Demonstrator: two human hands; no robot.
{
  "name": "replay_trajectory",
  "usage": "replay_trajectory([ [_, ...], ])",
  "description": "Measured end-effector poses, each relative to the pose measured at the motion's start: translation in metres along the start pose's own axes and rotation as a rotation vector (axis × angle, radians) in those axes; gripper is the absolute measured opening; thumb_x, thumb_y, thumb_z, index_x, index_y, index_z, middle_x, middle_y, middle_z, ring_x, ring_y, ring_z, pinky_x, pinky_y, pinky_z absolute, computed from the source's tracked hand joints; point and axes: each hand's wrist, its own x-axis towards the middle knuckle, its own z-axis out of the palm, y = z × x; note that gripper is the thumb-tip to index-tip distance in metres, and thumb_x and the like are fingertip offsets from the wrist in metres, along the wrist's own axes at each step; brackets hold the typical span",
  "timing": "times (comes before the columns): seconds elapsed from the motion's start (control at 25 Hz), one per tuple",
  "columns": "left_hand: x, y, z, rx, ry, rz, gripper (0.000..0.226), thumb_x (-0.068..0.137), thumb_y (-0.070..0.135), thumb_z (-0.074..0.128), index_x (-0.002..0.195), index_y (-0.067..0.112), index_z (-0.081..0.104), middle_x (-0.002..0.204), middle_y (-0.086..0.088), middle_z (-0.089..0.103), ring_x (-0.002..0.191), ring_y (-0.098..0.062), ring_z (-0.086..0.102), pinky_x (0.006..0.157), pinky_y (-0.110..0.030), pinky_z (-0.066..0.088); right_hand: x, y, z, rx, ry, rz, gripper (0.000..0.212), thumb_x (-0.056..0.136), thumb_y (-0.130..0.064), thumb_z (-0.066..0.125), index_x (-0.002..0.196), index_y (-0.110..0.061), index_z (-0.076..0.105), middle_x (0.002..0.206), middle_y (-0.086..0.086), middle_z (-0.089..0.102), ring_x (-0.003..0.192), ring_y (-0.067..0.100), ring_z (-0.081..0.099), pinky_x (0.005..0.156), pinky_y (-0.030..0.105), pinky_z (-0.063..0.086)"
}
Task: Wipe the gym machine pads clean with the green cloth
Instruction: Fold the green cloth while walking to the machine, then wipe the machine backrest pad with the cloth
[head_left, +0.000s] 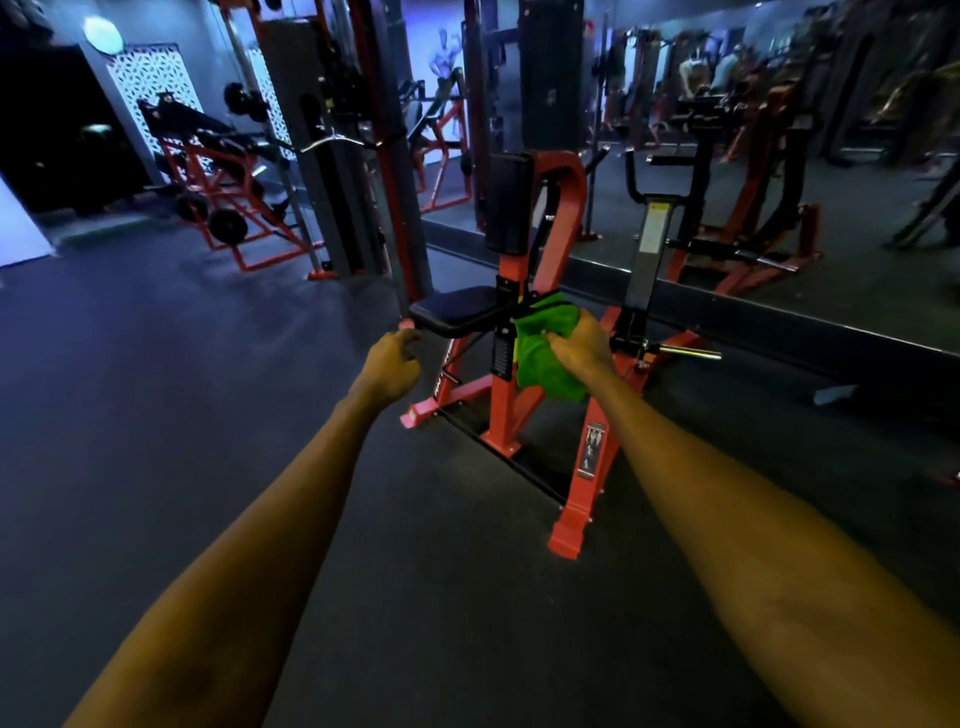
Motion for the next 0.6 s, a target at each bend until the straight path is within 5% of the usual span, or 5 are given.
replay_trajectory([
  [0.12, 0.07, -0.011, 0.003, -0.003, 0.027, 0.013, 0.048, 0.086, -0.005, 0.047, 0.128, 0.011, 0.064, 0.131, -0.018, 0.06, 0.116, -0.036, 0.059, 0.098, -0.035, 0.045, 0.06, -0.011, 0.022, -0.016, -0.029, -0.005, 0.026, 0.09, -0.015, 0.069, 0.116, -0.015, 0.071, 0.113, 0.006, 0.072, 0.103, 0.024, 0.066, 0.079, 0.024, 0.044],
  [0.6, 0.348, -0.074, 0.044, -0.054, -0.029, 0.108, 0.047, 0.08, -0.004, 0.049, 0.123, 0.004, 0.065, 0.119, -0.022, 0.063, 0.109, -0.038, 0.061, 0.093, -0.034, 0.046, 0.293, -0.007, 0.112, -0.129, 0.076, 0.078, 0.051, 0.09, -0.026, 0.072, 0.133, -0.004, 0.055, 0.131, 0.022, 0.063, 0.12, 0.039, 0.06, 0.094, 0.04, 0.049],
])
